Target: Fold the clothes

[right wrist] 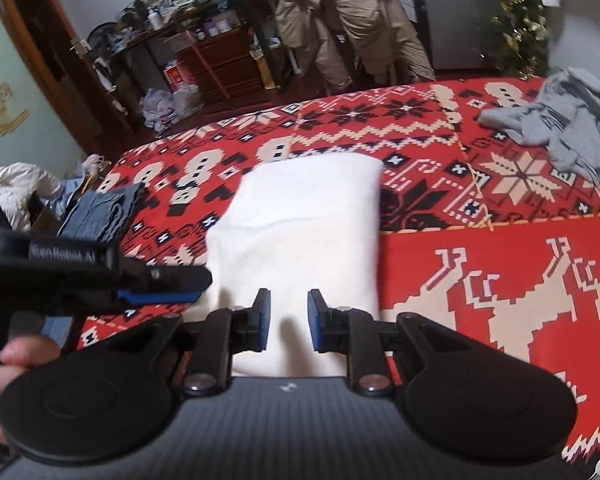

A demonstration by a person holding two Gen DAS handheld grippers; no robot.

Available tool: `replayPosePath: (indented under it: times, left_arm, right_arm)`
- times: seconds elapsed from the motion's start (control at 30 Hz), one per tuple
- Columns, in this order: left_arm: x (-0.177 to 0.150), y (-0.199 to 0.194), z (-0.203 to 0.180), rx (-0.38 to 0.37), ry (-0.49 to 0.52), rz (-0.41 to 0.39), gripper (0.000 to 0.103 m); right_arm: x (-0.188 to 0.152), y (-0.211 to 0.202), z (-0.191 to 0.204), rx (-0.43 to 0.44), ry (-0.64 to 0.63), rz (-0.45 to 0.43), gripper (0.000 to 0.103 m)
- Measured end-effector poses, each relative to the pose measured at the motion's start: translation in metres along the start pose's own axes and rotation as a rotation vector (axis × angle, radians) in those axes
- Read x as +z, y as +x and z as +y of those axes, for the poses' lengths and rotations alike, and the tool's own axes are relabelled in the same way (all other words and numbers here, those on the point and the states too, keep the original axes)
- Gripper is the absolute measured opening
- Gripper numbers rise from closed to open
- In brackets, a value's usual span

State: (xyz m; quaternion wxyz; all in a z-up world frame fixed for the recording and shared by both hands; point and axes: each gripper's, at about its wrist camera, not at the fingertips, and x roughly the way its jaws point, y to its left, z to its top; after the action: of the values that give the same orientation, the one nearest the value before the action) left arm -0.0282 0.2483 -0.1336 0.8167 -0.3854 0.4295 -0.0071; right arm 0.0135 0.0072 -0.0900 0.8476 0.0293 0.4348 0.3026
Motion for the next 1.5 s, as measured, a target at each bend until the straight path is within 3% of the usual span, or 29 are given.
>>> replayPosePath:
  times: [0.1, 0.2, 0.27, 0.37, 0.63, 0.7, 0.73, 0.93, 1.07, 1.13, 1.23, 1.33, 1.5]
  left_arm:
    - [0.0, 0.0, 0.002, 0.007, -0.012, 0.008, 0.023]
    - [-0.001, -0.007, 0.004, 0.022, -0.027, -0.018, 0.034]
    - [-0.001, -0.01, 0.009, 0.035, -0.049, -0.03, 0.034]
    - [0.002, -0.009, 0.017, -0.012, -0.093, -0.012, 0.034]
    - [0.0, 0.003, 0.007, -0.015, -0.047, 0.034, 0.036]
    - [-0.002, 0.001, 0.003, -0.001, -0.023, 0.022, 0.025]
    - [-0.003, 0.0, 0.001, 0.011, -0.01, 0.017, 0.007]
    - [-0.021, -0.023, 0.011, -0.02, -0.112, 0.028, 0.0]
    - [-0.025, -0.008, 0.019, 0.074, -0.126, 0.109, 0.0]
    - [-0.024, -0.006, 0.021, 0.069, -0.141, 0.099, 0.0]
    - [-0.022, -0.022, 0.02, -0.013, -0.152, 0.014, 0.006]
    - [-0.019, -0.031, 0.023, -0.018, -0.161, -0.04, 0.025]
    - [-0.01, -0.029, 0.025, -0.063, -0.174, -0.072, 0.025]
  right_arm:
    - [0.0, 0.001, -0.002, 0.002, 0.001, 0.003, 0.022]
    - [-0.001, 0.001, -0.001, 0.007, -0.004, 0.01, 0.022]
    - [-0.001, 0.001, 0.0, 0.005, -0.008, 0.011, 0.022]
    - [0.0, 0.002, -0.001, 0.009, -0.003, 0.012, 0.022]
    - [0.001, 0.001, -0.005, 0.01, 0.02, 0.013, 0.023]
    - [0.002, 0.0, -0.005, 0.009, 0.027, 0.01, 0.024]
    - [0.002, 0.0, -0.006, 0.008, 0.031, 0.01, 0.025]
    - [0.003, -0.001, -0.008, 0.005, 0.041, 0.008, 0.026]
    - [0.004, 0.003, -0.007, 0.009, 0.037, 0.013, 0.026]
    - [0.005, 0.008, -0.007, -0.001, 0.046, 0.016, 0.026]
    - [0.006, 0.009, -0.008, 0.006, 0.051, 0.012, 0.026]
    - [0.006, 0.006, -0.009, 0.019, 0.056, 0.005, 0.027]
    - [0.007, 0.008, -0.007, 0.027, 0.051, 0.013, 0.027]
